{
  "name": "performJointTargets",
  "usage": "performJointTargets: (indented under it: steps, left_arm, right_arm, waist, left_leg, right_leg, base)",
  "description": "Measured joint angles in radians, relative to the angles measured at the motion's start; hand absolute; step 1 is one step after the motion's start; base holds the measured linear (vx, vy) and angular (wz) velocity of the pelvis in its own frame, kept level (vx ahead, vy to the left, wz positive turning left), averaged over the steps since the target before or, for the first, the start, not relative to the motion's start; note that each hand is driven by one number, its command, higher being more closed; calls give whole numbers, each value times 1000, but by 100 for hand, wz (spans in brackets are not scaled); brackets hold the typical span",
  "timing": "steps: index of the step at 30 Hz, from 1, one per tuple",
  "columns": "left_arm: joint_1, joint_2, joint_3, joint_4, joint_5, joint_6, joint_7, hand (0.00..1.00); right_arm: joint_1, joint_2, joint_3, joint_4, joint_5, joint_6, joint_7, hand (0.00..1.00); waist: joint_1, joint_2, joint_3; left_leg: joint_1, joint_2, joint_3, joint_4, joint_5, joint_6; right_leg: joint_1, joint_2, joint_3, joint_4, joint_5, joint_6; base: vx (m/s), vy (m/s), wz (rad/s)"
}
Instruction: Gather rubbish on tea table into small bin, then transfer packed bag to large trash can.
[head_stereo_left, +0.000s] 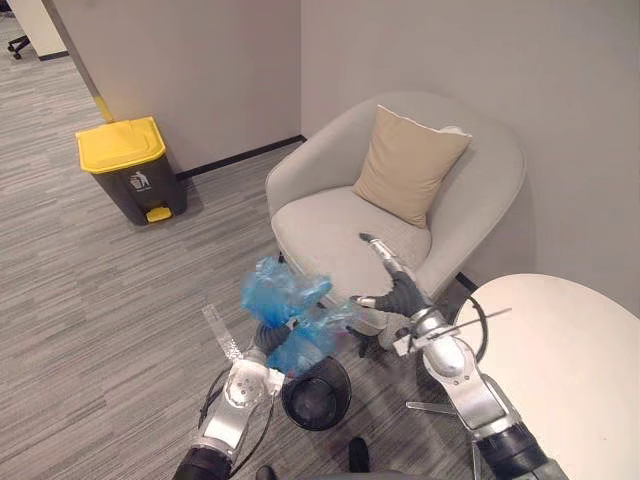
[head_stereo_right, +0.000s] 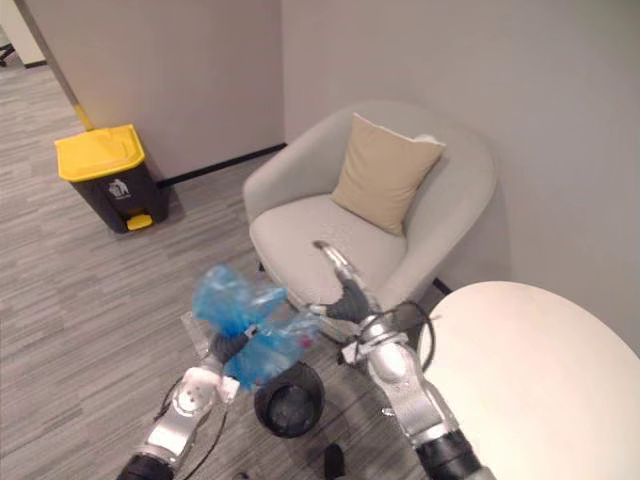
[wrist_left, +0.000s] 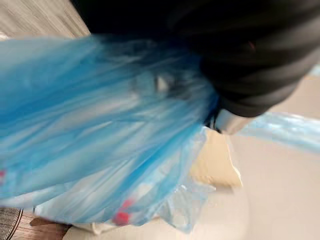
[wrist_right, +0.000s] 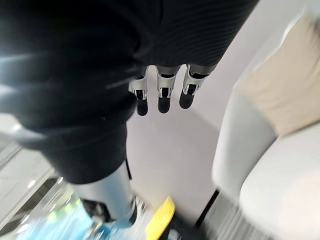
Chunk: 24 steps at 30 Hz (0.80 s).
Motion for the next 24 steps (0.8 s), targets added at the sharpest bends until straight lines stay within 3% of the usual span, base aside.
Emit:
performJointTargets:
  steps: [4, 7, 18, 24]
  left_arm:
    - [67, -16, 52, 2, -45, 1, 3, 100]
    - [95, -16, 115, 30, -73, 4, 0, 100]
    - [108, -27, 231, 370, -90, 45, -21, 100]
    - [94, -37, 249, 526, -90, 60, -19, 100]
  right_arm:
    - [85, 85, -93, 71, 36, 2, -13, 0]
    - [104, 130, -150, 247, 130, 23, 3, 0]
    - [81, 154, -284, 887, 245, 97, 48, 0]
    - [54, 161, -312, 1036, 279, 130, 25, 0]
  waist:
    - [-3, 1, 1]
    - [-2, 3, 2]
    - [17, 23, 26]
    - [34, 21, 90]
  left_leg:
    - [2, -3, -6, 0, 0, -1]
    - [1, -8, -20, 0, 0, -1]
    - [15, -19, -51, 0, -1, 0]
    - [37, -24, -26, 1, 0, 3]
  right_leg:
    - [6, 1, -5, -3, 0, 0]
    - [13, 0, -19, -6, 0, 1]
    - [49, -13, -51, -17, -8, 10]
    - [53, -17, -27, -2, -3, 14]
  base:
    - [-3, -6, 3]
    - [-9, -9, 12]
    - [5, -5, 9]
    - [-20, 7, -9]
